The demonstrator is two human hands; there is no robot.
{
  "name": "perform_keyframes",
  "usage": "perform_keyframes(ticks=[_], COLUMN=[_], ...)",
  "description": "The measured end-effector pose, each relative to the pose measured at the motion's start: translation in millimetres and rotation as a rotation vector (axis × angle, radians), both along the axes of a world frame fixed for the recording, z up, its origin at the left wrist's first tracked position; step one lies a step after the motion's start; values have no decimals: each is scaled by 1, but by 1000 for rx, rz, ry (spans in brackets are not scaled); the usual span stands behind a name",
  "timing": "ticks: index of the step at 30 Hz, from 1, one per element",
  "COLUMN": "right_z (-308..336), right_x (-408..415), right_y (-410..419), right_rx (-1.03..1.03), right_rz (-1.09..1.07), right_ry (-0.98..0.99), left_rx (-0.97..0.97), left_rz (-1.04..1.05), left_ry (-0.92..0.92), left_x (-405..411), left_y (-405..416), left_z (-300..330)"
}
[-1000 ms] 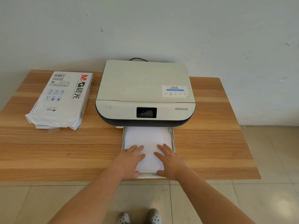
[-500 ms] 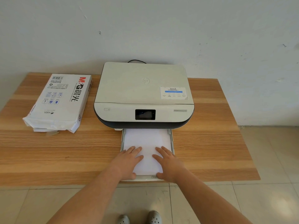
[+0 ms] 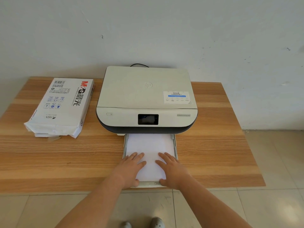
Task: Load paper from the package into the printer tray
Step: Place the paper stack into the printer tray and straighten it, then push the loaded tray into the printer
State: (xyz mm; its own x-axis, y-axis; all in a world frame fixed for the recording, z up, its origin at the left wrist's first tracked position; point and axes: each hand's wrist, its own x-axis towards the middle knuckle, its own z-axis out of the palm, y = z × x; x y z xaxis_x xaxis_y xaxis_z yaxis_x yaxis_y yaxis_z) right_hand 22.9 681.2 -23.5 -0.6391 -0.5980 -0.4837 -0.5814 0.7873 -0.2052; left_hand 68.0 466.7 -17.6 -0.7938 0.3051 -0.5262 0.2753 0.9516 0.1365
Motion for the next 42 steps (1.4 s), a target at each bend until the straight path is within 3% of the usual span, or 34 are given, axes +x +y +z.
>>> perform_keyframes(ticks=[8, 15, 24, 27, 30, 34, 42], right_z=[3, 16, 15, 10, 6, 1, -5], right_x=[-1, -16, -49, -51, -52, -53, -62], right_y=[0, 3, 19, 23, 23, 19, 10], right_rx=[-6, -175, -358, -292, -208, -81, 89], right_rz=[-29, -219, -632, -717, -798, -719, -603], right_ry=[-42, -57, 84, 73, -3, -20, -97], left_rx=[-10, 22, 324, 265, 157, 45, 69], left_rz=[0, -14, 620, 733, 744, 690, 739], left_ry=[-10, 6, 298, 300, 187, 54, -42], left_x=[1, -2, -19, -23, -23, -23, -34], left_y=[2, -6, -26, -34, -38, -39, -33], left_z=[-1, 0, 11, 6, 4, -3, -7])
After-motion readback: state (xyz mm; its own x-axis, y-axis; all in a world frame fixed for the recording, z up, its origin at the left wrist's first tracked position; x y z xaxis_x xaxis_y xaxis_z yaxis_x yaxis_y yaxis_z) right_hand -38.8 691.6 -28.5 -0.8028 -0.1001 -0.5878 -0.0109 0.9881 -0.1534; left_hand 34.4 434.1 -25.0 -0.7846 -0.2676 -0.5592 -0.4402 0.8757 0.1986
